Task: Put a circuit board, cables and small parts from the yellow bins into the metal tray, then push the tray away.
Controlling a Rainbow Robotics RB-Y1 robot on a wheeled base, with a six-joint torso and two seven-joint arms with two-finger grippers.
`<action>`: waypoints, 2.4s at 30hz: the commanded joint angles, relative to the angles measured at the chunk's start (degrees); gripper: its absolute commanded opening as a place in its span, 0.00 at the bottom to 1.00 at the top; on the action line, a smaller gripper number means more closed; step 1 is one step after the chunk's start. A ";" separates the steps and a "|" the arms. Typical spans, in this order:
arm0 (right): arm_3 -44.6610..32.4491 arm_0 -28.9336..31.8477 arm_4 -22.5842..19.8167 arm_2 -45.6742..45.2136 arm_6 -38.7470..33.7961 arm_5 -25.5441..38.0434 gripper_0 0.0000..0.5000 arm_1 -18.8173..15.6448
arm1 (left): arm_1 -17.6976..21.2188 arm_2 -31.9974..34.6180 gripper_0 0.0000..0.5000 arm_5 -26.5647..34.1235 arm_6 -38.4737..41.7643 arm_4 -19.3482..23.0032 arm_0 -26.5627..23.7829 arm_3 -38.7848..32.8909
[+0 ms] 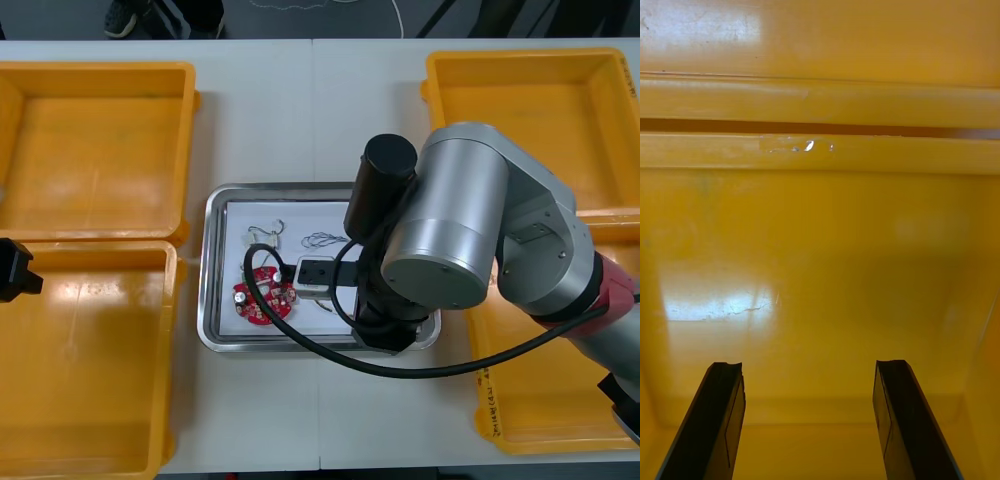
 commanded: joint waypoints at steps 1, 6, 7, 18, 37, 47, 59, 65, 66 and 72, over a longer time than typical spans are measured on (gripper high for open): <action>1.56 -3.15 0.50 1.40 4.89 -0.71 1.00 3.04 | 2.63 1.71 1.00 0.36 -5.33 0.36 1.37 -0.16; 1.74 -3.94 2.61 5.18 6.65 -3.17 1.00 3.83 | 2.63 1.79 1.00 0.36 -5.24 -0.16 1.37 -0.16; 1.83 -3.94 3.40 5.97 6.82 -3.70 1.00 4.18 | 2.63 1.79 1.00 0.36 -5.24 -0.16 1.37 -0.16; 5.43 -3.94 6.74 9.40 8.49 -4.32 1.00 8.31 | 2.63 1.79 1.00 0.36 -5.24 -0.16 1.37 -0.16; 10.61 -3.94 10.96 16.08 10.25 -8.89 1.00 11.03 | 2.63 1.79 1.00 0.36 -5.24 -0.16 1.37 -0.16; 14.13 -3.94 11.84 17.83 10.25 -10.73 1.00 12.70 | 2.63 1.79 1.00 0.36 -5.24 -0.16 1.37 -0.16; 15.62 -3.85 15.00 21.09 9.90 -12.05 1.00 13.23 | 2.63 1.79 1.00 0.36 -5.24 -0.16 1.37 -0.16; 17.29 -3.67 15.09 21.26 9.90 -13.46 1.00 13.58 | 2.63 1.79 1.00 0.36 -5.24 -0.16 1.37 -0.16; 17.29 -3.67 15.09 21.35 9.73 -13.72 1.00 13.58 | 2.63 1.79 1.00 0.36 -5.24 -0.16 1.37 -0.16; 17.29 -3.67 15.44 21.35 9.73 -13.72 0.39 13.58 | 2.63 1.79 1.00 0.36 -5.24 -0.16 1.37 -0.16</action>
